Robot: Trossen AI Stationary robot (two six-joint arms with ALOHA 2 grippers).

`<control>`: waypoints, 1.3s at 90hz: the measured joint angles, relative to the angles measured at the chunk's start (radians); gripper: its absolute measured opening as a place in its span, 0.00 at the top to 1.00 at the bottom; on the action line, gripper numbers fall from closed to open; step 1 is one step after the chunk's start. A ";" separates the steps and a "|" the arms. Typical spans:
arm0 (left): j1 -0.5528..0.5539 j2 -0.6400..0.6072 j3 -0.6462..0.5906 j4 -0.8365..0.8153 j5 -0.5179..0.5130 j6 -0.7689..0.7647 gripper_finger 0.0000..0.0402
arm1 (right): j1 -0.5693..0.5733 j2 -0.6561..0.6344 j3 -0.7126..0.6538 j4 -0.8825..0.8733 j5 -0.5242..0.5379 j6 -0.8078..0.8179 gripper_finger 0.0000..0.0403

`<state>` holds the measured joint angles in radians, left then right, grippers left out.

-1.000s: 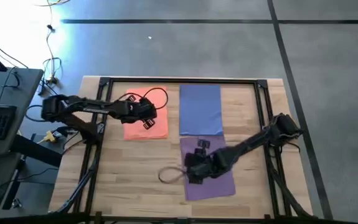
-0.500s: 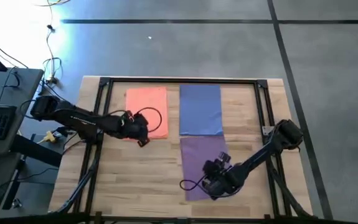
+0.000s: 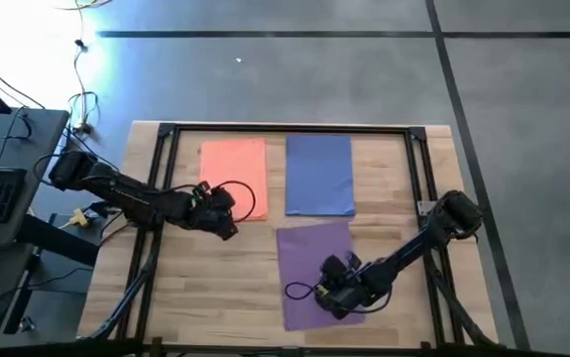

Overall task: Organize paper
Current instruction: Adjust the stacked colored papers on the table

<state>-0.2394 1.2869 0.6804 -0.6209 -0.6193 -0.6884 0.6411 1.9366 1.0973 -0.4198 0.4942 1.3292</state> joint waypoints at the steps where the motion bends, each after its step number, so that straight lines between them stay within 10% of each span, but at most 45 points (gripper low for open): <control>1: 0.000 0.000 0.000 0.000 0.000 0.000 1.00 | -0.001 0.000 0.000 0.000 0.002 0.003 0.92; 40: 0.000 0.000 0.000 0.001 -0.013 0.000 1.00 | 0.000 0.041 0.005 0.023 0.081 0.153 0.94; 90: -0.018 -0.001 0.001 0.001 -0.014 0.000 1.00 | 0.074 -0.049 0.227 -0.464 0.205 0.136 0.94; 117: -0.053 0.004 0.001 0.121 0.106 0.043 1.00 | 0.096 -0.113 0.136 -0.639 -0.141 0.121 0.97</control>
<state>-0.2923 1.2907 0.6812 -0.5003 -0.5131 -0.6456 0.7376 1.8240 1.2333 -1.0587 0.3530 1.4500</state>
